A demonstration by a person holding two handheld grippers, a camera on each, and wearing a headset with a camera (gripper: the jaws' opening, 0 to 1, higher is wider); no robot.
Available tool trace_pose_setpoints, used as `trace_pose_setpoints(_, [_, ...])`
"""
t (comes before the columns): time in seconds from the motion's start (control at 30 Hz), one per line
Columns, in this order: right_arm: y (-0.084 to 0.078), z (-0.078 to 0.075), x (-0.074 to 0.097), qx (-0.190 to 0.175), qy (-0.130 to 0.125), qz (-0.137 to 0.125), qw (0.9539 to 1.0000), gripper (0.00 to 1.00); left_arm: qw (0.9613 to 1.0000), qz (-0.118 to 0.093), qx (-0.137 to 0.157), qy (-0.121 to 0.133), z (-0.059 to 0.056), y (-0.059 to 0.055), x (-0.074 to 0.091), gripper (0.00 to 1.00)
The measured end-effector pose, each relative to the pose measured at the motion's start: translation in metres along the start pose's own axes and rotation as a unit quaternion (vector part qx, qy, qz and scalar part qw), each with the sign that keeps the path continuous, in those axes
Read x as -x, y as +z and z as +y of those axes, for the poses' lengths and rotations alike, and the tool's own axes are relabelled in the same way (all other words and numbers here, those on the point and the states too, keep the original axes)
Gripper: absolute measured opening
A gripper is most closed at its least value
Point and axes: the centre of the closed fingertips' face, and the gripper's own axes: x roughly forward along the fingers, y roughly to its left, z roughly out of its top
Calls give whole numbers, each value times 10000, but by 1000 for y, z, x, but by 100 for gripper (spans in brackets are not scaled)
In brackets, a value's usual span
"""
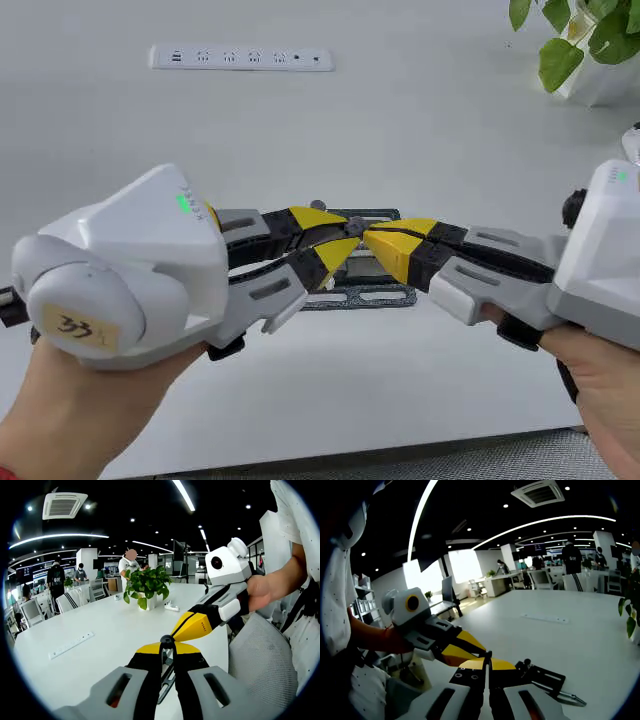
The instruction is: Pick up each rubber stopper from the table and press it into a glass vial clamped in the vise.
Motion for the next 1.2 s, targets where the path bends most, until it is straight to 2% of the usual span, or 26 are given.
trace_pose_setpoints(0.1, [1,1,0,20,63,12,10000,0,10000,-12,35,-67,0,1,1,4])
trace_pose_setpoints(0.17, [4,2,0,-12,126,-9,9999,0,9998,-65,165,-116,0,4,2,4])
trace_pose_setpoints(0.23, [4,3,0,-33,177,8,9998,0,9998,-63,115,-157,-1,4,2,4])
trace_pose_setpoints(0.37, [8,7,3,28,316,13,9995,0,9993,-125,197,-292,-2,8,3,4])
trace_pose_setpoints(0.5, [16,8,13,62,503,-32,9987,0,9983,-212,314,-438,-2,13,8,4])
trace_pose_setpoints(0.53, [18,7,15,75,541,-63,9985,0,9975,-254,418,-511,-2,14,10,4])
trace_pose_setpoints(0.63, [31,12,23,-70,853,-246,9960,3,9955,-349,562,-680,-1,20,16,4])
trace_pose_setpoints(0.67, [35,15,26,-70,996,-279,9946,6,9927,-438,734,-848,-4,24,19,4])
trace_pose_setpoints(0.7, [38,19,28,-84,1090,-270,9936,8,9921,-486,758,-868,-3,27,21,4])
trace_pose_setpoints(0.73, [40,21,29,-48,1172,-262,9928,10,9898,-557,879,-974,-5,31,23,4])
trace_pose_setpoints(0.77, [43,27,32,43,1317,-270,9909,12,9857,-646,1044,-1151,-8,37,26,4])
trace_pose_setpoints(0.8, [45,30,33,77,1394,-256,9899,13,9846,-725,1072,-1172,-7,41,28,4])
trace_pose_setpoints(0.87, [51,38,35,127,1563,-255,9873,14,9766,-852,1320,-1472,-14,50,33,4])
trace_pose_setpoints(0.9, [53,42,35,138,1657,-252,9858,14,9776,-890,1251,-1441,-13,52,34,4])
trace_pose_setpoints(0.93, [55,48,36,170,1803,-273,9831,14,9748,-931,1311,-1548,-15,55,36,4])
trace_pose_setpoints(0.97, [56,49,36,180,1839,-283,9824,14,9699,-953,1420,-1736,-21,57,38,4])
trace_pose_setpoints(1.0, [59,51,37,196,1897,-314,9811,14,9697,-1002,1403,-1732,-21,60,39,4])
trace_pose_setpoints(1.07, [62,54,38,211,2029,-325,9784,13,9634,-1039,1518,-1948,-27,63,42,4])
trace_pose_setpoints(1.1, [64,56,39,237,2090,-342,9770,13,9636,-1061,1520,-1928,-26,64,43,4])
trace_pose_setpoints(1.13, [65,59,40,232,2158,-343,9756,13,9616,-1086,1578,-1967,-27,65,44,4])
trace_pose_setpoints(1.17, [66,62,41,200,2256,-363,9733,13,9573,-1147,1666,-2066,-29,68,47,4])
trace_pose_setpoints(1.2, [66,63,42,202,2306,-375,9721,13,9558,-1193,1713,-2073,-28,69,48,4])
